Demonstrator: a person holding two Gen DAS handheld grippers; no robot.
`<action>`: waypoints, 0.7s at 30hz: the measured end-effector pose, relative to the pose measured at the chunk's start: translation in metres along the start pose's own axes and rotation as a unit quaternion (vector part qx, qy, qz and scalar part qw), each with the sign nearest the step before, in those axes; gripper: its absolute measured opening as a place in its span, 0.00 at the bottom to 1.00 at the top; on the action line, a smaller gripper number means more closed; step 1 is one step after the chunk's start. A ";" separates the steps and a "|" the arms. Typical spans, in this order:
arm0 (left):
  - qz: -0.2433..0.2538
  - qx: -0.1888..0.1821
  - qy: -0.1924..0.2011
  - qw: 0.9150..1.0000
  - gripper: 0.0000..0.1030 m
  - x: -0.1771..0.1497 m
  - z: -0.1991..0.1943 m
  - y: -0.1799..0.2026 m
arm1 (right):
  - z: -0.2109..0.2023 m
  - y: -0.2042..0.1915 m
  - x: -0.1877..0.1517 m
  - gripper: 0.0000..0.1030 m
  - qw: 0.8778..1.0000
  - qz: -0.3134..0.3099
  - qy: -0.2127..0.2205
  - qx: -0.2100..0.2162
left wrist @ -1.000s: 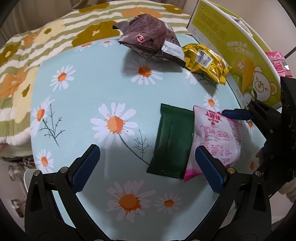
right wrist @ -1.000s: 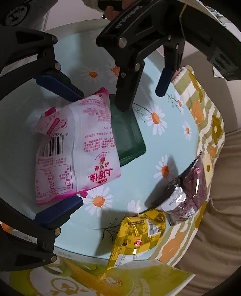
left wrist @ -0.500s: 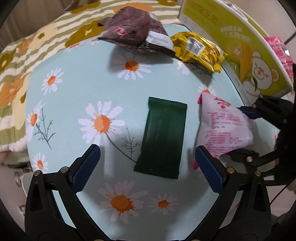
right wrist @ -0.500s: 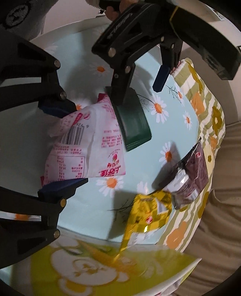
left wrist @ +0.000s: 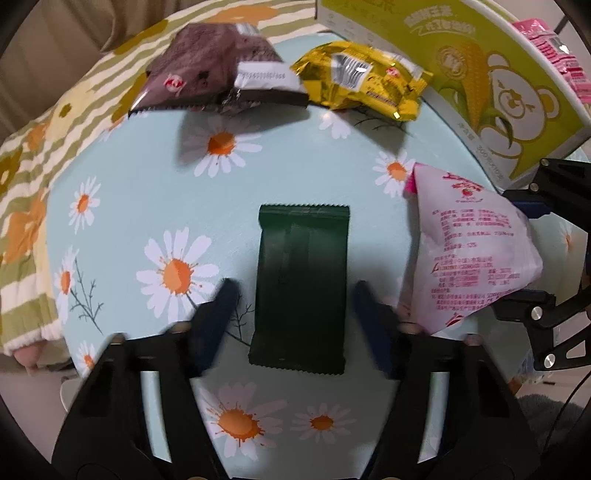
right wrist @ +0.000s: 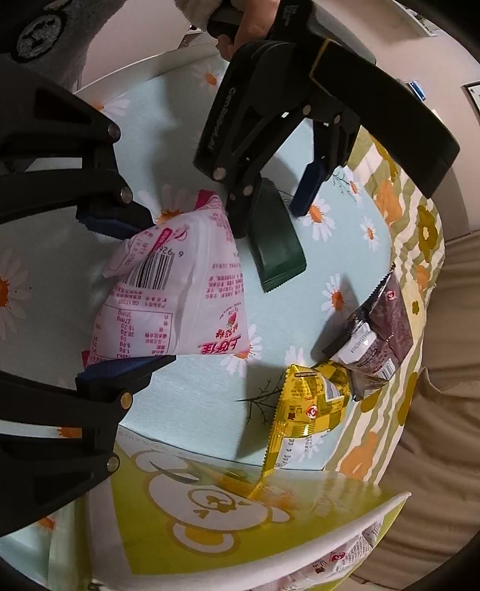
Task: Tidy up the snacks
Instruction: 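Grasp the dark green pack with the left tool while the right tool grasps the pink-white bag, then carry the green pack and pink-white bag over the box and release both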
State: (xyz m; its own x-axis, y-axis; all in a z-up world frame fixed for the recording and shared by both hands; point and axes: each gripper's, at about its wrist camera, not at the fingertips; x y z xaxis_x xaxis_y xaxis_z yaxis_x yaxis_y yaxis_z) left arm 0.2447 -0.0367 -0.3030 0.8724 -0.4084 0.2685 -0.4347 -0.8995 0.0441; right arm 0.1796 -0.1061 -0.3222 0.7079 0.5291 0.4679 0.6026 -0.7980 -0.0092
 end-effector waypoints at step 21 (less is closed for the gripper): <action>-0.055 -0.043 0.040 0.997 0.39 -0.003 -0.060 -0.036 | -0.044 -0.009 0.019 0.49 0.998 0.042 0.038 -0.005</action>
State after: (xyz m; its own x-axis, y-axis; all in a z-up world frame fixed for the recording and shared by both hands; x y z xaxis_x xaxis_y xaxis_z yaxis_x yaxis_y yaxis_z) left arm 0.2444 0.0058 -0.2475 0.8970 -0.2910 0.3327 -0.3574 -0.9204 0.1586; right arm 0.1714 -0.1015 -0.2746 0.7250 0.4377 0.5318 0.5386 -0.8415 -0.0416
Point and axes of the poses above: each gripper's, at about its wrist camera, not at the fingertips, and z roughly the way its jaws point, y to its right, x to its top, and after that the axes turned 6 degrees about -z, right-handed
